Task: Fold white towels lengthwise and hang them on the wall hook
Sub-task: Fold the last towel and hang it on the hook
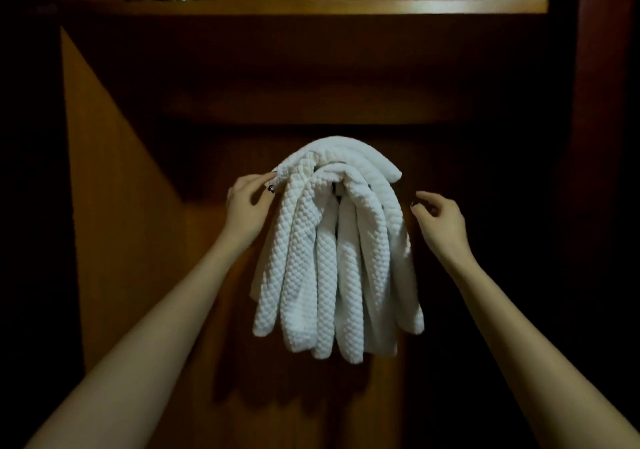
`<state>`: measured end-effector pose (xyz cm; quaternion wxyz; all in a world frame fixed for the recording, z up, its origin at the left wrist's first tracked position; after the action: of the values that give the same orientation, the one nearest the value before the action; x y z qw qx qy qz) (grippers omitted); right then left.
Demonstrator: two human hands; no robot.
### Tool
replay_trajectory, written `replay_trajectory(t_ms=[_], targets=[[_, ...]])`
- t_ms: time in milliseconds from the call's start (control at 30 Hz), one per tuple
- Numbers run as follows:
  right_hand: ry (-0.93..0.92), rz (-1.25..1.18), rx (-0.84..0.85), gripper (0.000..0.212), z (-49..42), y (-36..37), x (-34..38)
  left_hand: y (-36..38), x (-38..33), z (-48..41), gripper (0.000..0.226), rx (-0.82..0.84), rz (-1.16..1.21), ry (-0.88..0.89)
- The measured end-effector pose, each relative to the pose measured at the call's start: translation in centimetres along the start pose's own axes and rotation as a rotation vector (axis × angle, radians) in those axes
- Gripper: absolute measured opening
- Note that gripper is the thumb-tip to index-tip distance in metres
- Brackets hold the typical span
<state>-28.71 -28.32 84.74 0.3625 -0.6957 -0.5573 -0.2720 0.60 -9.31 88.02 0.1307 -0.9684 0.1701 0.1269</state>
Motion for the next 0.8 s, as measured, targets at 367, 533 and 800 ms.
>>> replay_trajectory(t_ms=[367, 533, 800], targets=[[-0.082, 0.266, 0.384, 0.055, 19.0, 5.5, 0.8, -2.4, -3.7, 17.8, 0.049, 0.483, -0.471, 0.051], [-0.159, 0.373, 0.539, 0.055, 28.1, 11.3, 2.5, -8.8, -2.0, 25.7, 0.056, 0.737, -0.732, 0.044], [-0.284, 0.566, 0.84, 0.063, 47.9, 23.4, 5.5, -24.1, 2.6, 39.6, 0.063, 0.916, -0.852, -0.163]])
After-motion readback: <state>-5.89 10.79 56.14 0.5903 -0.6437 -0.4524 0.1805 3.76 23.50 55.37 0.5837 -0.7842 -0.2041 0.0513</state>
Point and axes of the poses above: each hand's wrist, its own z-axis away from the middle knuckle, its own y-axis out of the palm, x = y × z, the point moved 10 cm from there along -z, towards the middle knuckle, and after that the axes turned 12 degrees about y, right-handed, at the moved point
